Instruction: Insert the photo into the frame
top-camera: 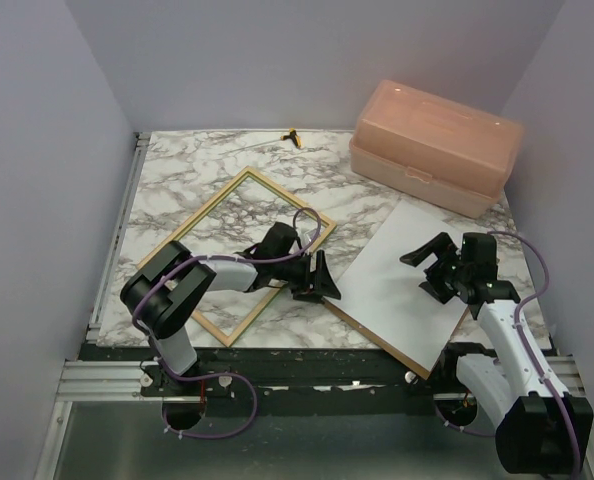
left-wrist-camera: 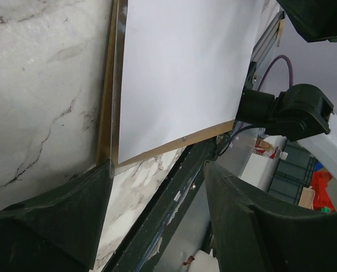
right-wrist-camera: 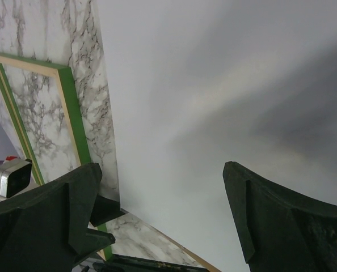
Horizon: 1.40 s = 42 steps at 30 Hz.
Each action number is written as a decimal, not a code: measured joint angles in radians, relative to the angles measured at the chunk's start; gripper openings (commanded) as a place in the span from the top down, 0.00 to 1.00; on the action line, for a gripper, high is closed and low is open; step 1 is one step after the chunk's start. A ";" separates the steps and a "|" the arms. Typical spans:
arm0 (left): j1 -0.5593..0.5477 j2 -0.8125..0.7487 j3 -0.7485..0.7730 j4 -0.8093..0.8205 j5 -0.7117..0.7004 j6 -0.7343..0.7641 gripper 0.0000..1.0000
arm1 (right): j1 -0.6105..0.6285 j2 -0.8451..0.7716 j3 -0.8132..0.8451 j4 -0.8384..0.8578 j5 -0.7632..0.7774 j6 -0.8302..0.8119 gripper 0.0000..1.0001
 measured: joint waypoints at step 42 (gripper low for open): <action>-0.001 -0.261 0.050 -0.259 -0.092 0.090 1.00 | 0.000 -0.001 0.025 0.022 -0.076 -0.042 0.02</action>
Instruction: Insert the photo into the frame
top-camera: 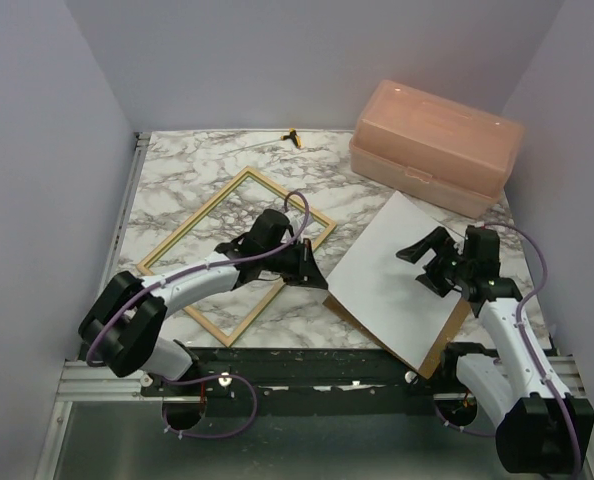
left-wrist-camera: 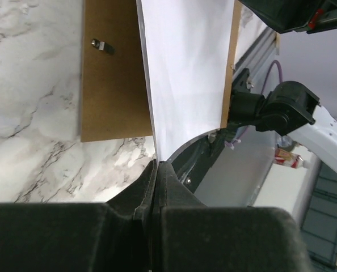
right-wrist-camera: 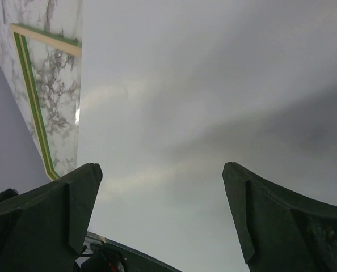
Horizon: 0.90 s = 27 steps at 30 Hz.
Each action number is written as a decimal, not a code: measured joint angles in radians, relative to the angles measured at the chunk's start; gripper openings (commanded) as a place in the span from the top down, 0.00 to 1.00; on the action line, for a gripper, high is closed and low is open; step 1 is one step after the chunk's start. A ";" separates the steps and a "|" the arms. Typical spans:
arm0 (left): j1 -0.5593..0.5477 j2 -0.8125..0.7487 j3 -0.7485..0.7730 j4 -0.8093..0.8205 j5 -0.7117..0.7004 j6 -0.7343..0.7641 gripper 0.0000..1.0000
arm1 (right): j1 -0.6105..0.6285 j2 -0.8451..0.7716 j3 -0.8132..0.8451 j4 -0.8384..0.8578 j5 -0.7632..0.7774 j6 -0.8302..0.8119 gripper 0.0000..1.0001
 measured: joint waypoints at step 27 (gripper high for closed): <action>0.028 -0.145 -0.138 -0.372 -0.278 0.129 0.30 | 0.449 0.313 0.115 0.052 0.057 -0.093 0.31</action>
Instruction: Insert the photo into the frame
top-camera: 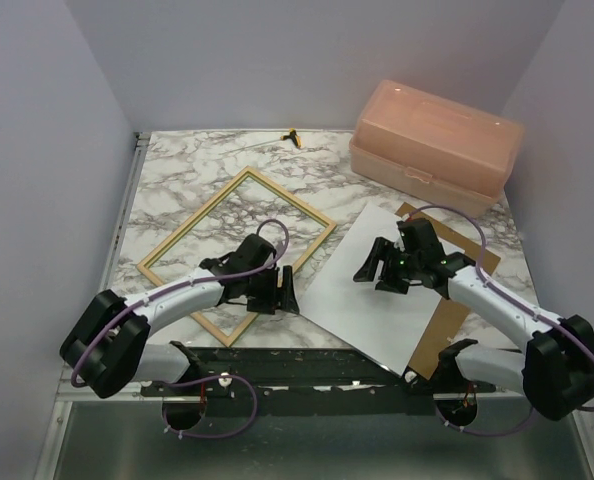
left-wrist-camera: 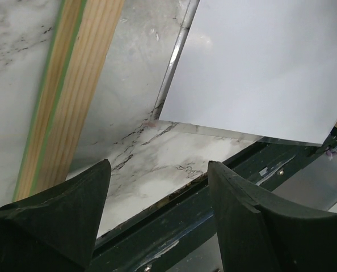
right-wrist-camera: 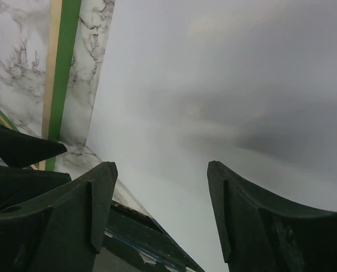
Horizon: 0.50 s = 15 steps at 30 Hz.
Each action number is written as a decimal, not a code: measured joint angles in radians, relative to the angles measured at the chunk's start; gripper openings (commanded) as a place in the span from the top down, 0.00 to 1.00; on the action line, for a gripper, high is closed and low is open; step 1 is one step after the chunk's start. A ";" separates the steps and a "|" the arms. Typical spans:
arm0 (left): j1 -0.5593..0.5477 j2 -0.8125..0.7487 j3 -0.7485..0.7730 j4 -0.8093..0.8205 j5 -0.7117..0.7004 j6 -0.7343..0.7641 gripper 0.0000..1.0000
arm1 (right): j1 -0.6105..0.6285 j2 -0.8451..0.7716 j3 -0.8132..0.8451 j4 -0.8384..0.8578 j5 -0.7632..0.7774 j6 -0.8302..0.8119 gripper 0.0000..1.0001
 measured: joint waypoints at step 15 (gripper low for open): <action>0.004 0.018 -0.040 0.075 0.006 -0.037 0.36 | 0.063 0.105 0.026 -0.016 0.347 0.001 0.25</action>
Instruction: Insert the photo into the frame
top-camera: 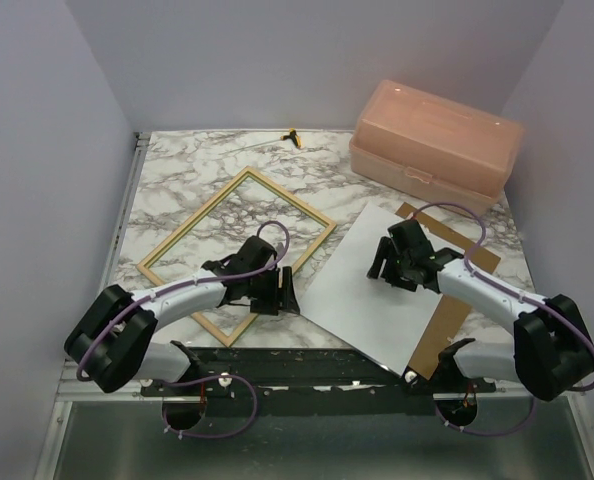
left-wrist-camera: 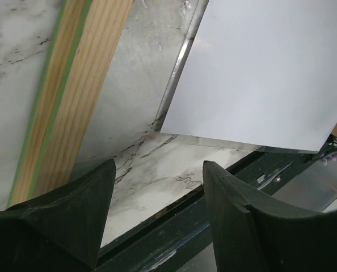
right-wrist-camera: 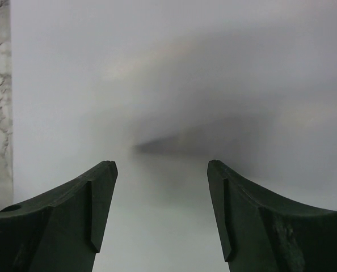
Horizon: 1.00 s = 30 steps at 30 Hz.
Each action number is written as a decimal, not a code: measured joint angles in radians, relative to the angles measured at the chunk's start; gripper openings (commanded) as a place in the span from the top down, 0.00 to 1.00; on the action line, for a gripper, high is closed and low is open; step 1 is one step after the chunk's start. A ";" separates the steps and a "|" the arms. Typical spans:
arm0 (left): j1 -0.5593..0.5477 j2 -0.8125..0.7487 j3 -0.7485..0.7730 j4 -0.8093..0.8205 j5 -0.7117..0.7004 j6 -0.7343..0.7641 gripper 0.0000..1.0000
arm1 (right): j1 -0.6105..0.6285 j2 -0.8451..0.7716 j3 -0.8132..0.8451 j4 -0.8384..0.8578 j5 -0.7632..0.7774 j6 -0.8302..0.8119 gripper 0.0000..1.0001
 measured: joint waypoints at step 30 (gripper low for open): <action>0.001 0.165 0.019 0.234 0.119 -0.127 0.51 | -0.181 0.182 0.095 0.005 0.140 0.002 0.13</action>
